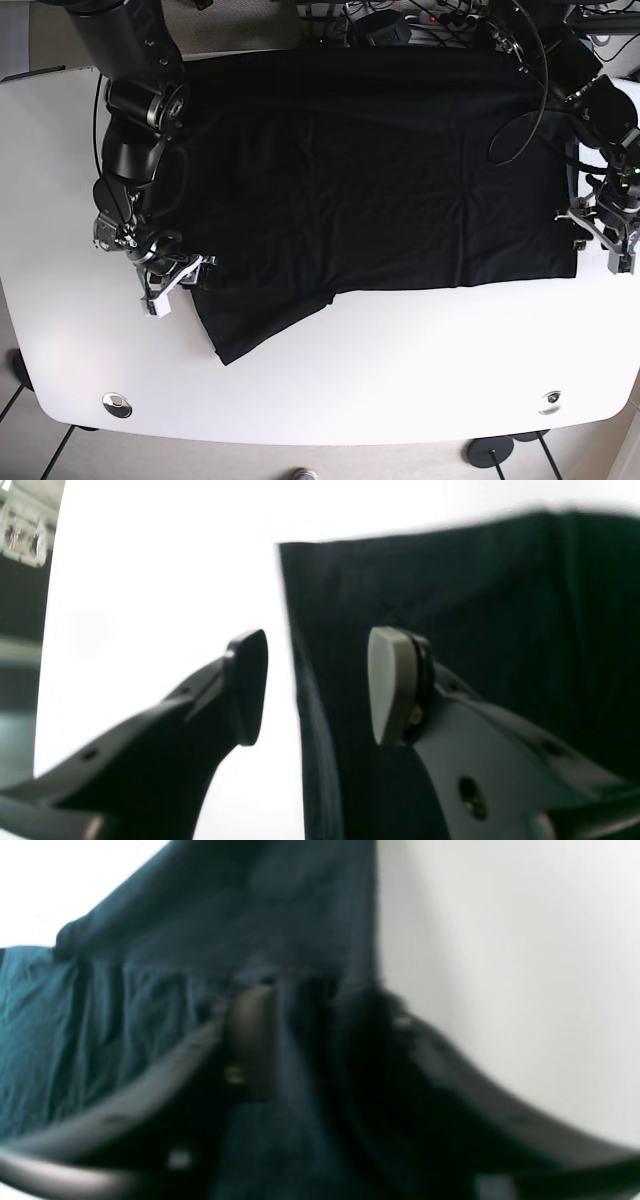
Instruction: Fold the T-shirt properly
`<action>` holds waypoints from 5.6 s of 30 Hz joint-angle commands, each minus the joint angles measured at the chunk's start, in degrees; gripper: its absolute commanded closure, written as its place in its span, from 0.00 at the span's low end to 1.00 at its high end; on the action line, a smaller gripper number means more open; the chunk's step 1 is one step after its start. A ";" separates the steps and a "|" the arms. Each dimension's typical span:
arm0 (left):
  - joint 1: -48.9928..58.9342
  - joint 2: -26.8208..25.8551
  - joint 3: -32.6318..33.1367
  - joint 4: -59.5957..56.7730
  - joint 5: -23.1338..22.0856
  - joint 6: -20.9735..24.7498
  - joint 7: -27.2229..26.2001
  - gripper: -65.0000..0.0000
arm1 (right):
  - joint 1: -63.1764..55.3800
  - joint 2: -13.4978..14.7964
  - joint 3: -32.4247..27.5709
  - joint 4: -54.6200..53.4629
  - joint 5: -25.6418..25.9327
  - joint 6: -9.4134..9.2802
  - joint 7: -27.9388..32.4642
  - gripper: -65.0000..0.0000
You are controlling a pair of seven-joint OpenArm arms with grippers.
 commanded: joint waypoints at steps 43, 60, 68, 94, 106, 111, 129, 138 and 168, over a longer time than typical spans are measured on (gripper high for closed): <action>-5.41 -3.73 4.80 -9.94 -11.41 -3.96 -6.99 1.00 | -8.83 0.76 0.63 40.01 7.59 0.32 -21.56 0.98; 16.04 -3.73 -4.61 3.33 -26.27 -3.78 1.54 1.00 | -37.93 0.76 7.57 65.42 20.69 0.32 -31.40 0.98; 21.75 -3.73 -4.61 3.25 -25.83 -3.43 1.45 1.00 | -44.96 0.76 10.03 65.59 24.38 0.32 -31.40 0.96; 22.99 -0.22 -4.17 -0.45 -25.83 -3.78 1.54 0.63 | -22.55 0.76 -1.39 38.43 15.23 0.32 -24.19 0.19; 22.99 -1.80 -4.17 -5.19 -25.92 -3.78 1.36 0.63 | -24.66 -4.69 -4.47 39.57 15.67 0.32 -20.41 0.95; 22.99 -1.80 -4.17 -5.19 -25.92 -3.78 1.36 0.63 | -30.11 -4.87 -2.63 60.06 20.69 0.32 -29.03 0.98; 22.72 -2.24 -4.08 -4.58 -26.36 -3.87 1.71 0.63 | -49.10 -7.51 19.09 72.80 29.65 0.32 -36.94 0.39; 22.63 -1.45 -4.52 10.19 -26.36 -5.59 1.71 0.63 | -46.55 -7.51 20.32 75.79 35.45 0.32 -36.85 0.17; 5.75 3.21 4.80 -19.00 -6.67 -5.59 -5.93 0.86 | -34.68 10.69 -2.71 32.10 38.71 -5.26 -16.63 0.87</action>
